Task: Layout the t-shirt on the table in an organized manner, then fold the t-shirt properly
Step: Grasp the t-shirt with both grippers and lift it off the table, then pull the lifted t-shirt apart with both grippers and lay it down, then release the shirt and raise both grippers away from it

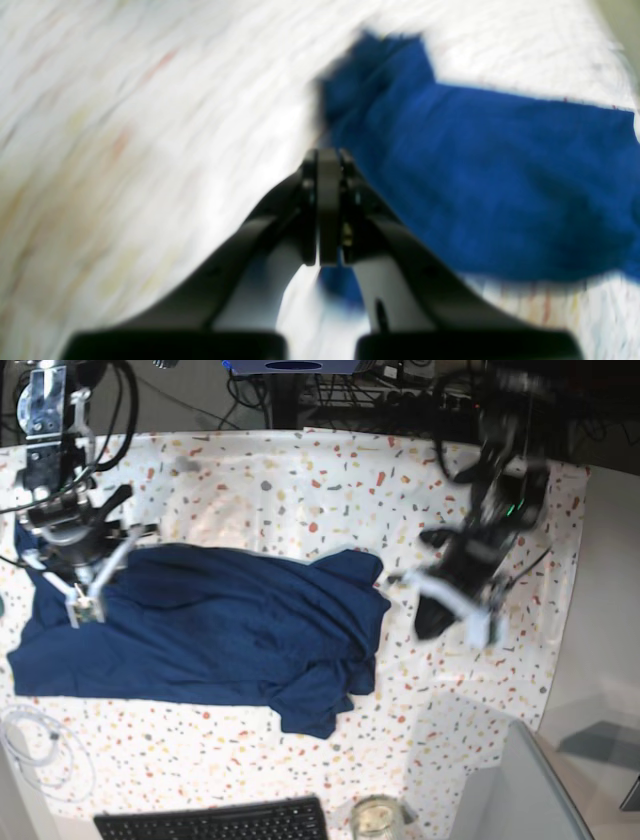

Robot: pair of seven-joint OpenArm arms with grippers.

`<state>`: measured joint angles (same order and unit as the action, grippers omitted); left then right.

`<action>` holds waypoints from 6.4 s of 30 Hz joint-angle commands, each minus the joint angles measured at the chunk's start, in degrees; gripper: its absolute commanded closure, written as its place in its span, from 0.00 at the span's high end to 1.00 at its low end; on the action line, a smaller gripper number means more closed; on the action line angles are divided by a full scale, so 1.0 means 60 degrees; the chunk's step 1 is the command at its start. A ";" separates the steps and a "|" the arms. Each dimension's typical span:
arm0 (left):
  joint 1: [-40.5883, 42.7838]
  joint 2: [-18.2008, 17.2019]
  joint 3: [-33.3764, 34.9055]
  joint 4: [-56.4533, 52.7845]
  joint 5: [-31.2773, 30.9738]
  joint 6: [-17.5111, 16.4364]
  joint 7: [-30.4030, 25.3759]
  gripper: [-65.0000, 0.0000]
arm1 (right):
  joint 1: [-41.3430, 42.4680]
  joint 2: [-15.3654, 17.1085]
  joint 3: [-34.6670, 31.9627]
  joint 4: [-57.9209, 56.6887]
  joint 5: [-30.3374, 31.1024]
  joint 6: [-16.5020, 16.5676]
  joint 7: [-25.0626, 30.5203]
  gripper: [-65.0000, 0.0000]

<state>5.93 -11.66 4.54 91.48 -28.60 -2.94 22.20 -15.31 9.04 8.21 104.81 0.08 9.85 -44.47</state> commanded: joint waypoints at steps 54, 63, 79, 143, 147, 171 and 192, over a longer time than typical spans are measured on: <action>-0.7092 0.1453 0.6665 -0.4837 -0.0017 0.1743 0.3180 0.00 | 0.1739 -0.0708 -0.3163 -0.0202 0.0009 -0.0007 -0.1915 0.00; -0.7634 0.3431 1.0050 -1.0727 -0.0017 0.0263 -0.0835 0.00 | 0.0816 -0.1484 -0.5317 0.0077 -0.0005 -0.0081 -0.1900 0.00; -0.7180 0.2361 1.0446 -1.2163 -0.0032 0.0248 -0.1509 0.00 | 0.0801 -0.1221 -0.3881 -0.2839 0.0009 -0.0022 -0.1270 0.00; -0.4967 -0.0232 0.6079 -0.6756 0.3470 0.1552 0.1964 0.00 | 0.3746 0.1300 -0.2401 -0.7967 0.0976 0.0740 0.0049 0.00; -0.4440 -0.0467 0.4892 -0.6082 0.3558 0.1552 0.2271 0.00 | 0.4918 0.1754 -0.2415 -0.9169 0.0962 0.0740 0.0562 0.00; -0.0689 0.0178 -0.1364 -0.0602 0.1038 0.0673 0.2418 0.00 | 0.2823 0.0538 0.0896 -0.1901 0.1035 0.2645 -0.1373 0.35; 0.3106 -0.0262 -0.4998 0.0350 -0.2171 -0.1744 0.1466 0.00 | 0.1299 -0.0898 0.0193 -0.2458 0.0976 0.4974 -0.1402 0.51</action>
<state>24.53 -12.62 -25.10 92.64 -40.64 -12.88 32.25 -8.25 3.18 9.15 89.12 5.52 39.53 -53.71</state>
